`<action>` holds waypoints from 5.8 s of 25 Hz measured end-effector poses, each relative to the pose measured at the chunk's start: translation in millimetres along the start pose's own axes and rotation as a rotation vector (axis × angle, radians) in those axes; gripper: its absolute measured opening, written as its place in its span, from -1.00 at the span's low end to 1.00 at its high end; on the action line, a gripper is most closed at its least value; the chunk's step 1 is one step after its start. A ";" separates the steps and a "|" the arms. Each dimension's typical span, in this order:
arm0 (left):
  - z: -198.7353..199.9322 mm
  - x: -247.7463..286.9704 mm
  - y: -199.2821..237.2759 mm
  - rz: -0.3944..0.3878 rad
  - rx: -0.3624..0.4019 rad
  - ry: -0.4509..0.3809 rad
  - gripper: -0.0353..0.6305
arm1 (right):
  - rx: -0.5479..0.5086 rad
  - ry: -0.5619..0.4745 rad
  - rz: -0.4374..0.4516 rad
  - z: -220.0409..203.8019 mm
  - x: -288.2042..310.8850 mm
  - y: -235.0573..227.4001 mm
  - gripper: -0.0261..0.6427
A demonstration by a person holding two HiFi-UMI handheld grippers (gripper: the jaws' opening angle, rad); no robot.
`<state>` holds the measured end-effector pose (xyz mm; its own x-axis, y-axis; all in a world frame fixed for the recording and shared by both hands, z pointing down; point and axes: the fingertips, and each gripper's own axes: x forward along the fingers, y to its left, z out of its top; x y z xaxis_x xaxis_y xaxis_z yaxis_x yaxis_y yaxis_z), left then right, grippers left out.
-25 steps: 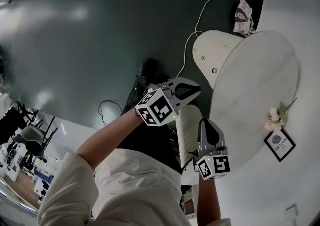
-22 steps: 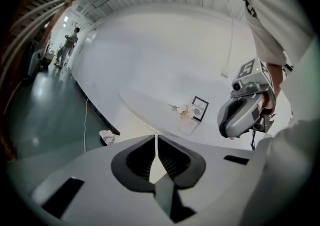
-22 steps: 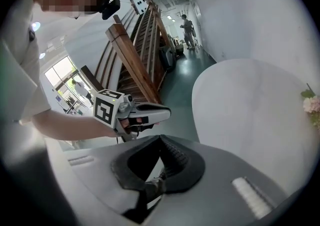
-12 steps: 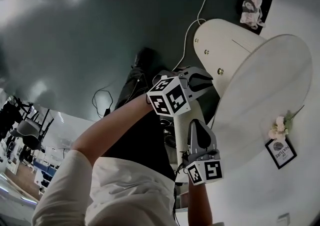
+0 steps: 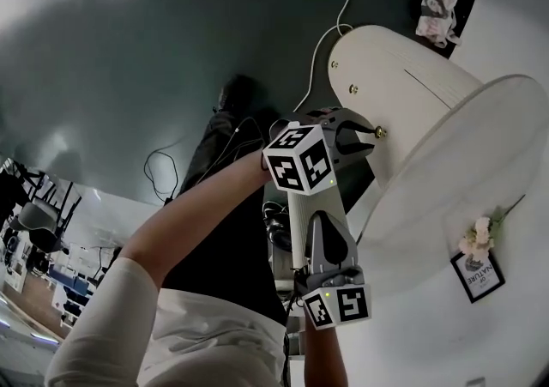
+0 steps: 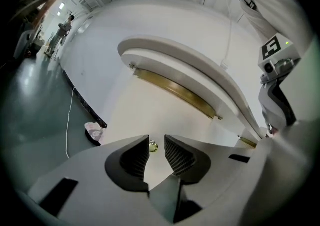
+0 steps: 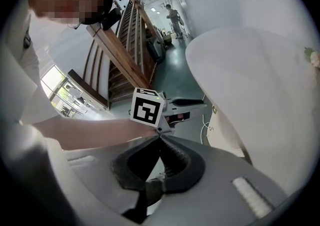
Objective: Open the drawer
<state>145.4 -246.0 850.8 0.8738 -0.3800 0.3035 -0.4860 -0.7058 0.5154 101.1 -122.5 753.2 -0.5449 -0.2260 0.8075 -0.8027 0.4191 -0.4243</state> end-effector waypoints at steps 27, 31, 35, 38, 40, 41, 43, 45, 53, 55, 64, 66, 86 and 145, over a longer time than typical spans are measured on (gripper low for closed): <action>-25.7 38.1 10.4 -0.053 0.146 0.081 -0.58 | 0.011 0.022 0.022 -18.7 20.1 4.1 -0.89; -30.5 24.1 11.5 -0.050 0.146 0.090 -0.58 | 0.014 0.021 0.028 -23.0 20.4 7.3 -0.89; -36.3 8.9 13.4 -0.045 0.142 0.098 -0.58 | 0.007 0.023 0.037 -26.3 23.0 13.1 -0.89; -41.2 -4.0 16.0 -0.039 0.141 0.105 -0.58 | 0.002 0.023 0.046 -27.9 26.3 18.3 -0.89; -44.6 -13.7 17.4 -0.037 0.141 0.109 -0.58 | -0.002 0.025 0.052 -29.2 28.2 22.5 -0.89; -46.1 -18.7 18.0 -0.036 0.141 0.111 -0.58 | -0.005 0.026 0.055 -30.0 28.8 24.6 -0.89; -48.8 -28.2 19.1 -0.033 0.141 0.116 -0.58 | -0.011 0.028 0.058 -31.7 29.8 28.0 -0.89; -51.5 -37.3 20.8 -0.028 0.141 0.120 -0.58 | -0.014 0.031 0.060 -33.4 31.4 31.4 -0.89; -61.2 -69.2 26.5 -0.005 0.131 0.133 -0.58 | -0.030 0.033 0.072 -35.3 37.8 44.5 -0.89; -63.5 -76.6 27.6 -0.003 0.130 0.137 -0.58 | -0.034 0.034 0.074 -36.6 39.0 46.7 -0.89; -68.9 -94.1 28.2 0.012 0.132 0.160 -0.58 | -0.047 0.032 0.084 -40.5 35.9 46.3 -0.89; -71.1 -99.5 29.4 0.010 0.135 0.167 -0.58 | -0.051 0.033 0.086 -41.3 36.5 48.7 -0.89; -86.5 -145.9 37.1 0.042 0.133 0.215 -0.58 | -0.076 0.037 0.118 -48.6 42.3 62.5 -0.89; 174.6 -285.1 -178.2 0.462 0.006 -0.023 -0.48 | -0.296 -0.324 0.161 87.4 -212.4 122.3 -0.89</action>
<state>-13.9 -116.2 532.5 0.5655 -0.6688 0.4825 -0.8247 -0.4627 0.3252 97.5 -100.1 494.0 -0.7425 -0.3808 0.5511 -0.6234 0.6939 -0.3604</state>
